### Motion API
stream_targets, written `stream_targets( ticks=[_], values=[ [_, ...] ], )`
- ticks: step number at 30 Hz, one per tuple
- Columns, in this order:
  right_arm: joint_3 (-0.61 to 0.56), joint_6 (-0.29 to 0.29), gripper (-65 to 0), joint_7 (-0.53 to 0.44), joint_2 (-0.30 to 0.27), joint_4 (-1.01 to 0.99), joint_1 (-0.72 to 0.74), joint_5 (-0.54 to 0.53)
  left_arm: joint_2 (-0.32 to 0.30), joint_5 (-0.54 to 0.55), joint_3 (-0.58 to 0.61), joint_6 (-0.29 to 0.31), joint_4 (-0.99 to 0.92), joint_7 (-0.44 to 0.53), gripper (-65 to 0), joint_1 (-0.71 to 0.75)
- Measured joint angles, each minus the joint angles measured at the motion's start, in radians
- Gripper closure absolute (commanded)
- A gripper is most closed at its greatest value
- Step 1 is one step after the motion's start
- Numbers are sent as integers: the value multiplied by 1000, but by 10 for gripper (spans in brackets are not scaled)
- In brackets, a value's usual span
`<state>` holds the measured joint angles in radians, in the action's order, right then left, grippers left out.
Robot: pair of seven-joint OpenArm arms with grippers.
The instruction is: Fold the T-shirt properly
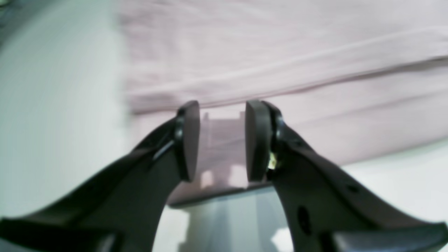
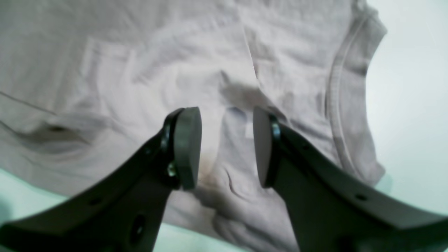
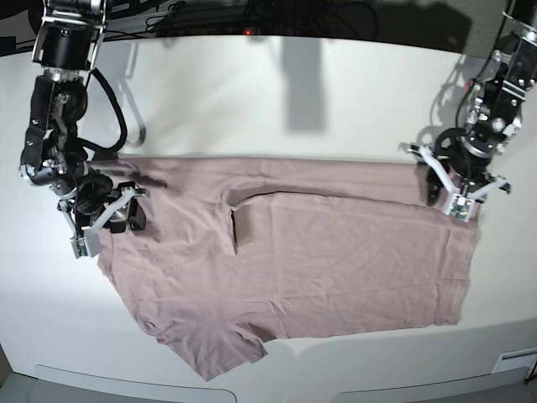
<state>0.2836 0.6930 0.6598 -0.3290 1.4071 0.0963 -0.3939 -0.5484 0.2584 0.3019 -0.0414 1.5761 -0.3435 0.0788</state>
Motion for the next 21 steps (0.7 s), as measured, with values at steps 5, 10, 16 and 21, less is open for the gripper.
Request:
stream_targets(
  ticks=[5, 10, 16, 21],
  values=[
    [0, 0, -255, -3, -1, 0, -7, 2, 92, -16, 0, 16, -39, 0, -215, -1],
    [0, 0, -255, -14, 0, -39, -22, 4, 95, -47, -16, 15, -73, -1, -215, -1],
    [0, 0, -255, -60, 0, -101, -22, 8, 97, 6, -93, 18, -166, 43, -215, -2],
    [0, 0, -255, -57, 0, -134, -22, 11, 100, 35, -109, 89, -193, 54, -215, -1]
  ],
)
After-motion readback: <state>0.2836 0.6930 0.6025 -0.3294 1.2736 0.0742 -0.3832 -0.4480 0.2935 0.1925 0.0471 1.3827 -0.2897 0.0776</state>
